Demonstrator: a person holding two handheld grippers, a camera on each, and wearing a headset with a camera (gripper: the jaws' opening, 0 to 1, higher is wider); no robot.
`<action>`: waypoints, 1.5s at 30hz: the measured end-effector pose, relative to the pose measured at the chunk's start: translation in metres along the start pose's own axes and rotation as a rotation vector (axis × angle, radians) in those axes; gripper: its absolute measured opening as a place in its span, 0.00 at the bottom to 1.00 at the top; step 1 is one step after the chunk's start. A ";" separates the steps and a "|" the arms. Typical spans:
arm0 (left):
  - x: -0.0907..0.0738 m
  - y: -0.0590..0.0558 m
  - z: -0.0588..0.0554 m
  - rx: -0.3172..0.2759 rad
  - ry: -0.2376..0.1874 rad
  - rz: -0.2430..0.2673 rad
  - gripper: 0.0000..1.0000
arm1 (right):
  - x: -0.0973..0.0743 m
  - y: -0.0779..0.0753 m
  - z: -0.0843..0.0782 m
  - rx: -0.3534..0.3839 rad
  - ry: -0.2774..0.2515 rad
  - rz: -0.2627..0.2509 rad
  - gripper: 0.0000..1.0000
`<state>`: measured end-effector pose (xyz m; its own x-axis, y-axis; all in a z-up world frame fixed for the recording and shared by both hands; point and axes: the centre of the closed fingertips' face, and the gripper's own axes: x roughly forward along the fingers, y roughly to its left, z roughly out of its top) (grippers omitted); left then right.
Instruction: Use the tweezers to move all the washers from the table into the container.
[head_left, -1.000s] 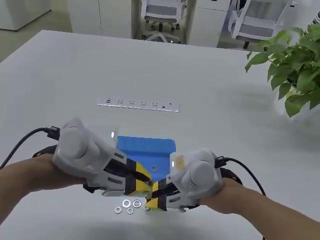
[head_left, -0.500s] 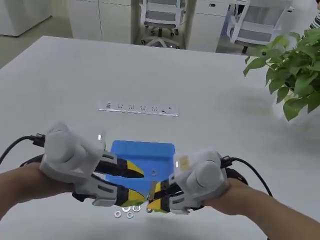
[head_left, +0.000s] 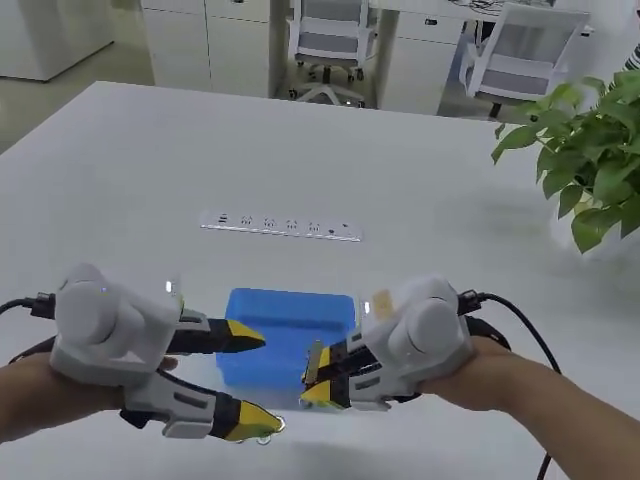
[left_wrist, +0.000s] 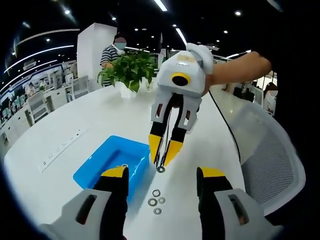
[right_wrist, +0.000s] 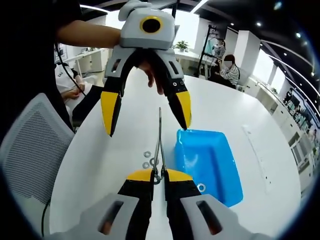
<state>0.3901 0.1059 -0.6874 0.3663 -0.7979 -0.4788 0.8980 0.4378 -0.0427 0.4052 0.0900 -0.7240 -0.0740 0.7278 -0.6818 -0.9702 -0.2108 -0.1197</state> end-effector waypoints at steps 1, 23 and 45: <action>-0.001 0.000 0.000 -0.004 -0.003 0.005 0.62 | -0.001 -0.001 0.001 -0.002 0.000 -0.001 0.09; -0.029 0.007 -0.014 -0.079 -0.038 0.136 0.83 | -0.004 -0.040 0.017 -0.032 -0.024 -0.025 0.09; -0.038 0.017 -0.016 -0.115 -0.048 0.215 0.99 | 0.016 -0.074 -0.005 -0.020 -0.010 -0.061 0.09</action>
<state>0.3877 0.1507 -0.6835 0.5597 -0.6985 -0.4459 0.7653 0.6421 -0.0453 0.4766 0.1137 -0.7299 -0.0176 0.7461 -0.6656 -0.9681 -0.1791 -0.1752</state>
